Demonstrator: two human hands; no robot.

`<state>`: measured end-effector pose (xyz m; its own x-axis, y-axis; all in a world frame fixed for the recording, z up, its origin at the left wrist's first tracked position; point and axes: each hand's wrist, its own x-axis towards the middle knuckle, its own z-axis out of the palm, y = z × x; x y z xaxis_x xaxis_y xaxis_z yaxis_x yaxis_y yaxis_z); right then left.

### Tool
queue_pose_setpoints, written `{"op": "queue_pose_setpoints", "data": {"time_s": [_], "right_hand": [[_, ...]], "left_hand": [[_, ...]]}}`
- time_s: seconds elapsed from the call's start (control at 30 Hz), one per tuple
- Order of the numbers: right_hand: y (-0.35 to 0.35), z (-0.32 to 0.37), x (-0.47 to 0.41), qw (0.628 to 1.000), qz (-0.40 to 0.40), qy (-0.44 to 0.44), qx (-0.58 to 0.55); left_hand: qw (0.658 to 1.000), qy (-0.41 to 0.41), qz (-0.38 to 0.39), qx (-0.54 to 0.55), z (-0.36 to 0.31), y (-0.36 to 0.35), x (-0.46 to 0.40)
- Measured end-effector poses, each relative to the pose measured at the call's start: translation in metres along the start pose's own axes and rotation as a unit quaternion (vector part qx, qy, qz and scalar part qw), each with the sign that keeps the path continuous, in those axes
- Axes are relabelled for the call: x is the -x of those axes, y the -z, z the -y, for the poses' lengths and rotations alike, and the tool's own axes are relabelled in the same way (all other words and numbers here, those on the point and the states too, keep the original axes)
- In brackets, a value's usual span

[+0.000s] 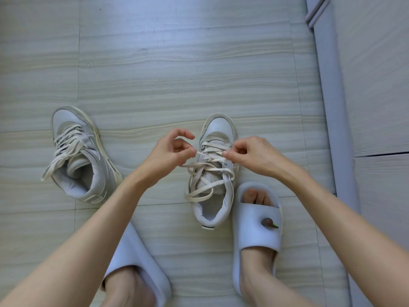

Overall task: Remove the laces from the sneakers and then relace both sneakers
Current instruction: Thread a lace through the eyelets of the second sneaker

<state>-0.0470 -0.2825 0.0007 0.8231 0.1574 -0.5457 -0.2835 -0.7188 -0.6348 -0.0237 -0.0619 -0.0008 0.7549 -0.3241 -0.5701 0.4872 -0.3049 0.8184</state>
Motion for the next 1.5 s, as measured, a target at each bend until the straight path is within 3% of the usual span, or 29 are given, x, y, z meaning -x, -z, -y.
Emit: {"op": "queue_pose_setpoints", "data": {"time_s": [0.13,0.33,0.43,0.63,0.87,1.0,1.23,1.4,1.5], "right_hand": [[0.003,0.001,-0.002,0.995,0.005,-0.011,-0.096],[-0.004,-0.003,0.001,0.998,-0.052,-0.023,-0.001],[-0.012,-0.005,0.003,0.994,-0.091,-0.057,-0.035],[-0.035,-0.011,0.011,0.977,-0.023,-0.123,-0.174],[-0.051,-0.009,0.021,0.977,-0.033,-0.123,-0.172],[-0.056,-0.005,0.022,0.986,-0.033,-0.107,-0.125],[-0.060,-0.005,0.024,0.999,-0.040,0.007,-0.026],[-0.052,0.001,0.031,0.991,-0.051,0.119,0.018],[-0.046,0.008,0.029,0.991,-0.045,0.127,0.023]], "left_hand": [[0.999,0.001,0.023,-0.048,-0.006,0.005,-0.005],[0.999,0.030,0.023,-0.035,-0.010,0.002,-0.012],[0.997,0.068,0.005,-0.048,-0.009,-0.003,-0.017],[0.985,0.111,0.033,-0.127,0.001,-0.018,-0.018],[0.968,0.064,-0.001,-0.241,0.016,-0.029,0.004],[0.951,0.049,0.024,-0.304,0.015,-0.032,0.011],[0.893,-0.102,0.020,-0.438,0.009,-0.038,0.014],[0.927,-0.042,0.048,-0.369,0.003,-0.030,0.009],[0.960,-0.050,0.046,-0.271,0.002,-0.020,0.007]]}}
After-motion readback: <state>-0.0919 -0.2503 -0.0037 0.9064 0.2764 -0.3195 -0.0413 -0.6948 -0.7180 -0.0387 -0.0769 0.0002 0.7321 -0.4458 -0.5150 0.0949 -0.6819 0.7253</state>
